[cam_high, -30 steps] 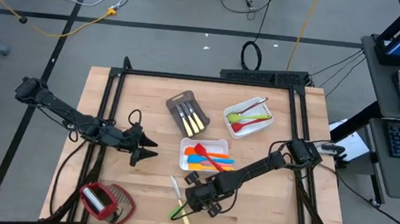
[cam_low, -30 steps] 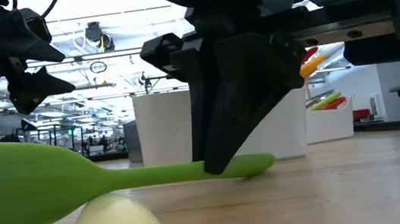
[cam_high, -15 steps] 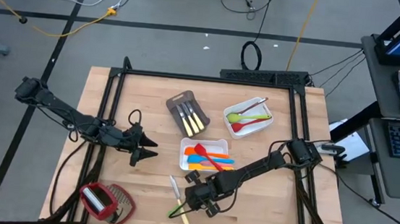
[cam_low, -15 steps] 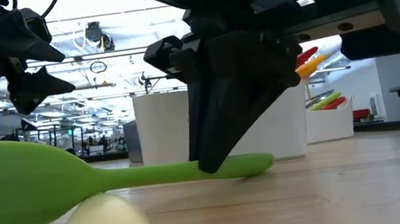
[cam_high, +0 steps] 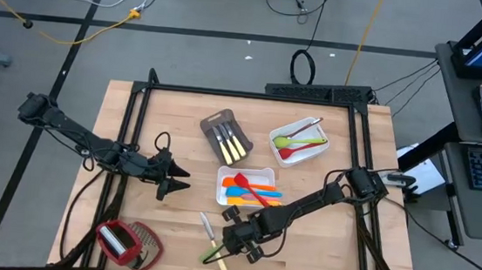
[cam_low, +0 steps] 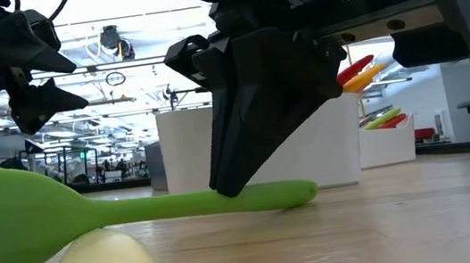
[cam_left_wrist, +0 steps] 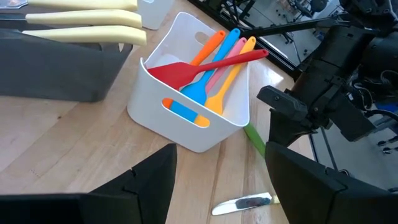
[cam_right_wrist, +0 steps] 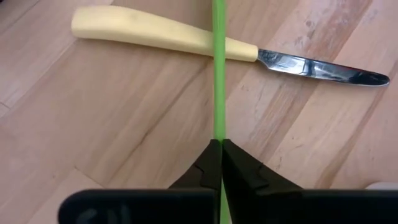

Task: Pick & Place Kitchen Items
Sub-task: Put the green spatula into bottom white bin

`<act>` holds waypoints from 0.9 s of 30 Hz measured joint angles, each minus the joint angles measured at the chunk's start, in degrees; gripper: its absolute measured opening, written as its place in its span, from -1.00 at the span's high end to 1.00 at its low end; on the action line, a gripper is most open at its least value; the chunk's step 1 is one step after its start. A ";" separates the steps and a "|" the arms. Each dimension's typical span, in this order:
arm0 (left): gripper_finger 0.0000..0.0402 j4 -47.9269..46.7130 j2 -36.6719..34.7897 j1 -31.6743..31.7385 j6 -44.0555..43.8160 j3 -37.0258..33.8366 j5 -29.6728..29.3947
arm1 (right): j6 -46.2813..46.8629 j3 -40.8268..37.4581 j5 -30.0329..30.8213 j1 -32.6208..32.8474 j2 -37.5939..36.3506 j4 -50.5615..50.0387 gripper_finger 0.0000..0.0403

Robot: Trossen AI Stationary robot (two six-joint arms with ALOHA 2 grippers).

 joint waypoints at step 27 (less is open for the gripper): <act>-0.25 0.02 0.00 -0.01 -0.22 -0.02 0.00 | -3.57 -0.11 -1.31 -0.42 -0.08 0.80 0.30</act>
